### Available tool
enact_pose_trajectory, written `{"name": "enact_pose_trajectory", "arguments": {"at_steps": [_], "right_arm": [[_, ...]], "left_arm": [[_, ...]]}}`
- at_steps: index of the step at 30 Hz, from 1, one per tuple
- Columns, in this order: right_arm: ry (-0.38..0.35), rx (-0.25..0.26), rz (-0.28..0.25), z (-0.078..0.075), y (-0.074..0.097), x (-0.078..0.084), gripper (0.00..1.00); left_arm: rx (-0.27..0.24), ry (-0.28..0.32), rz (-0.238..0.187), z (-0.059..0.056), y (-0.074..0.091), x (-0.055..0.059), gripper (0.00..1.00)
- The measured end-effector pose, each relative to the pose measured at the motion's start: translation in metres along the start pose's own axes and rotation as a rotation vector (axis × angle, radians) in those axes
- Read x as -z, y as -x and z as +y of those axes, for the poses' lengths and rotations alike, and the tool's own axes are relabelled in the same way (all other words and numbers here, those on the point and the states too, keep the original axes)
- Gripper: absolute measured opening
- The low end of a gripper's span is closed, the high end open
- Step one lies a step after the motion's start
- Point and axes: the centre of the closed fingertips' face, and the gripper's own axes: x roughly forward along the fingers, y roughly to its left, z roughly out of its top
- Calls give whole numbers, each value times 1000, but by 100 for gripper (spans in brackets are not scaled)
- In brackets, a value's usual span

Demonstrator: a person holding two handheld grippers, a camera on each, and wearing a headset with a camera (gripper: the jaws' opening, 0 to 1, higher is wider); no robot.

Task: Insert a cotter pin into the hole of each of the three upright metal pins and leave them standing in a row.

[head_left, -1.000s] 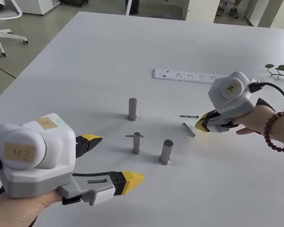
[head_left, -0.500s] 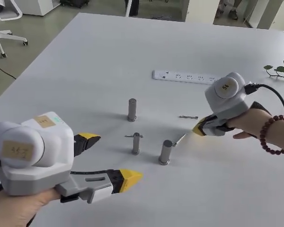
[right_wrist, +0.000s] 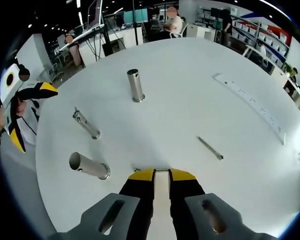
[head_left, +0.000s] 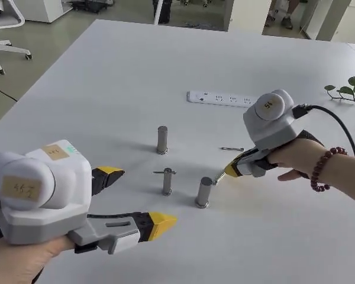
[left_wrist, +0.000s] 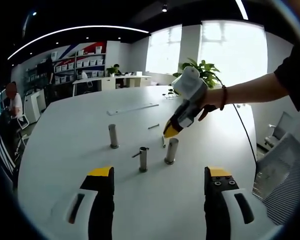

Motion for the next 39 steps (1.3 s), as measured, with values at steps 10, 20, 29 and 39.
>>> {"name": "enact_pose_trajectory", "arguments": {"at_steps": [10, 20, 29, 39], "right_arm": [[-82, 6, 21, 19, -3, 0, 19], [-125, 90, 19, 7, -9, 3, 20], [-191, 96, 32, 14, -12, 5, 23], [-189, 95, 65, 7, -8, 16, 15]], "left_arm": [[0, 4, -9, 1, 3, 0, 73], [-6, 5, -4, 3, 6, 3, 73], [-6, 11, -6, 4, 5, 4, 73], [-6, 11, -5, 4, 6, 4, 72]]}}
